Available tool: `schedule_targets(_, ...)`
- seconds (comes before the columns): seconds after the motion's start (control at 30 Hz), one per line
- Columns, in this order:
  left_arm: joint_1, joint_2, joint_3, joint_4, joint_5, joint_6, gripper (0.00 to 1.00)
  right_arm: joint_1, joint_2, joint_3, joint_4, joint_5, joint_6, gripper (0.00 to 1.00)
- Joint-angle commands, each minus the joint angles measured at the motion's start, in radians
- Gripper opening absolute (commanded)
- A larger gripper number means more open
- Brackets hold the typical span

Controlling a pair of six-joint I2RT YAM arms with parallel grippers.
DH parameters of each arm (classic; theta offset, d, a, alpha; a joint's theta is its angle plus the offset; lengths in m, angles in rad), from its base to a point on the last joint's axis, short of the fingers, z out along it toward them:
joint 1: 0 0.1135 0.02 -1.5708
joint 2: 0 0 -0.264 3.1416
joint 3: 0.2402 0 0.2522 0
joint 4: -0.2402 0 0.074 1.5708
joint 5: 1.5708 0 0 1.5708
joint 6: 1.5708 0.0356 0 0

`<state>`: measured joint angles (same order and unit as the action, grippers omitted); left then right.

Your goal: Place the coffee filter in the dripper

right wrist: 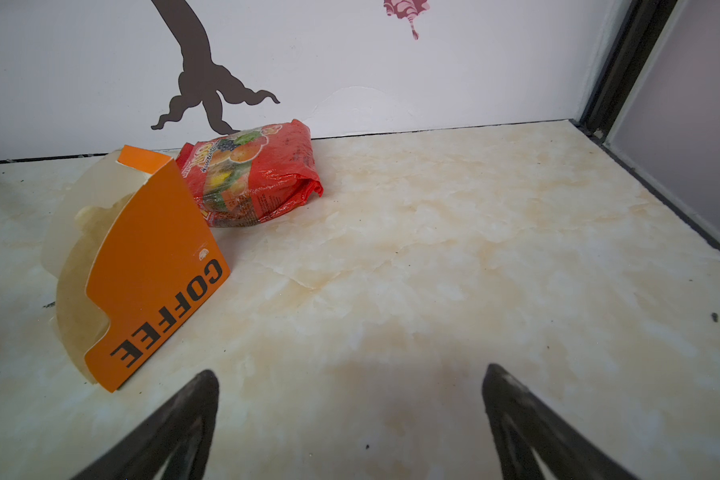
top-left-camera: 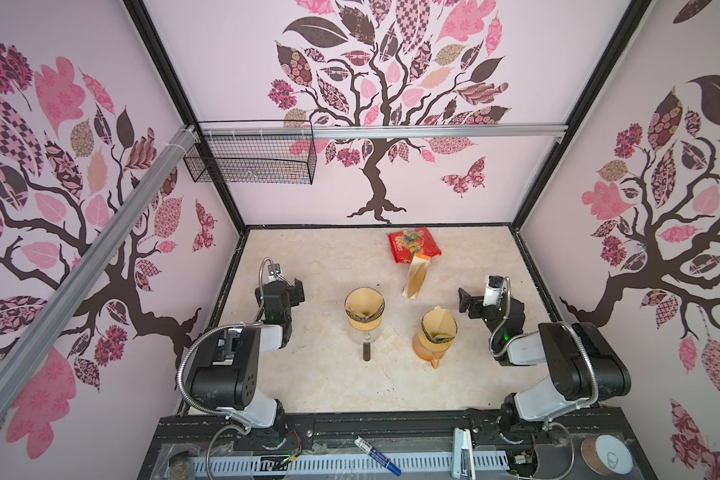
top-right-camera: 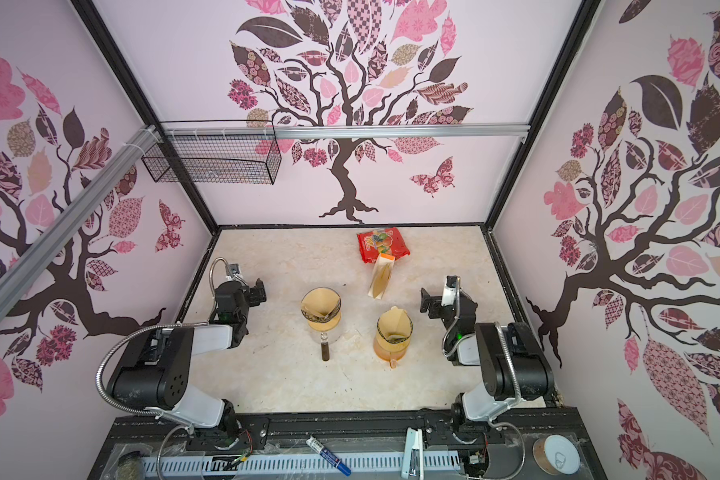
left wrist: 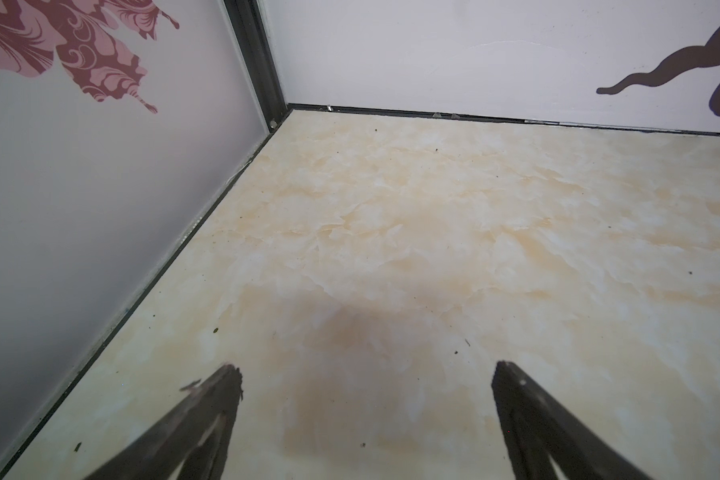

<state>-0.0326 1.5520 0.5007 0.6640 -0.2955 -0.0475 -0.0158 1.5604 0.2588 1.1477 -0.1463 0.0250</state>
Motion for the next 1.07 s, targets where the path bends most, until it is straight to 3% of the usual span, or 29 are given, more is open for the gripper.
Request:
schedule_targets(0.0, -0.001, -0.005, -0.002, 0.013, -0.013, 0.008, 0.97, 0.003, -0.003, 0.016, 0.023, -0.006, -0.013, 1.00)
schedule_targets(0.87, 0.002, 0.008, 0.015, -0.007, -0.006, 0.006, 0.97, 0.003, -0.003, 0.017, 0.022, -0.006, -0.013, 1.00)
schedule_targets(0.9, 0.013, 0.019, 0.038, -0.042, 0.021, 0.008, 0.97, 0.002, -0.003, 0.017, 0.022, -0.006, -0.013, 1.00)
schedule_targets(0.97, 0.060, 0.095, 0.218, -0.333, 0.227, 0.026, 0.97, 0.003, -0.003, 0.017, 0.023, -0.006, -0.011, 1.00)
schedule_targets(1.03, 0.109, 0.363, 0.592, -0.724, 0.527, 0.064, 0.97, 0.002, -0.003, 0.017, 0.023, -0.005, -0.013, 1.00)
